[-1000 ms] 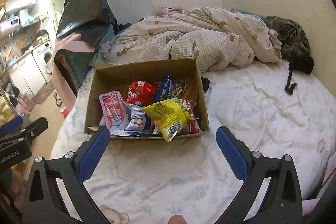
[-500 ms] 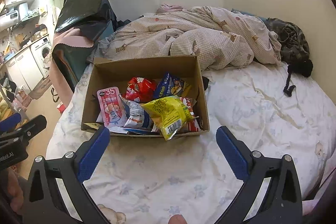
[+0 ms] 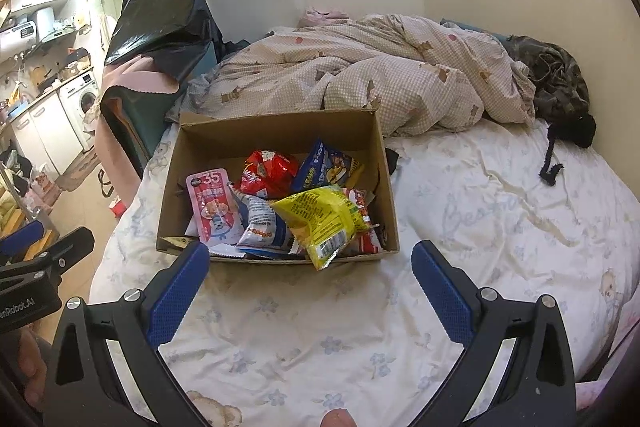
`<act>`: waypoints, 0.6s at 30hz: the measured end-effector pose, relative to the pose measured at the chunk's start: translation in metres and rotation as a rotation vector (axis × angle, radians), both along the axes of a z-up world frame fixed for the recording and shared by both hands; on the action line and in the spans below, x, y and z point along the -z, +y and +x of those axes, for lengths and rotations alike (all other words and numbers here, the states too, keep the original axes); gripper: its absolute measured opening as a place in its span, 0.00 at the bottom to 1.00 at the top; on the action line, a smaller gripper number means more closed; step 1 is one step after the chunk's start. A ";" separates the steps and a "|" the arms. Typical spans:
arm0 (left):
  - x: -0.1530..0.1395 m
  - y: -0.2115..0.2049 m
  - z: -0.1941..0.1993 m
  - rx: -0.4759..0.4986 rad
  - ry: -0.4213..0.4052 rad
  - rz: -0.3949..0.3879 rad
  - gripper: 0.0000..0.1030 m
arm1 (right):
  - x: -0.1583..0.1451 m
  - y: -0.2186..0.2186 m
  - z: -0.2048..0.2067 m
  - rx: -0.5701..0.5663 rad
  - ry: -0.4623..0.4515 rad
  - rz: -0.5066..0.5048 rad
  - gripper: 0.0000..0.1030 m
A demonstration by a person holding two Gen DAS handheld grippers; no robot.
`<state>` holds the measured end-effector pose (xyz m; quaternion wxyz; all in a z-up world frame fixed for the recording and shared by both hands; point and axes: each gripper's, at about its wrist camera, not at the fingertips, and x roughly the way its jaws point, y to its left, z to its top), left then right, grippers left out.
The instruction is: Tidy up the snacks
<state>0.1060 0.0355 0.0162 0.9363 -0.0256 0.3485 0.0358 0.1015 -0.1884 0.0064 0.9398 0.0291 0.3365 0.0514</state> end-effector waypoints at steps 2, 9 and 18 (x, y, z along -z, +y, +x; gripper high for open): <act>0.000 0.000 0.000 -0.001 -0.001 -0.003 1.00 | 0.000 -0.001 0.000 0.003 0.006 0.009 1.00; 0.000 0.001 0.000 0.003 0.004 -0.002 1.00 | -0.001 -0.004 0.002 0.007 0.007 0.019 1.00; 0.002 0.001 0.002 0.011 0.017 -0.013 1.00 | -0.001 -0.005 0.002 0.008 0.011 0.025 1.00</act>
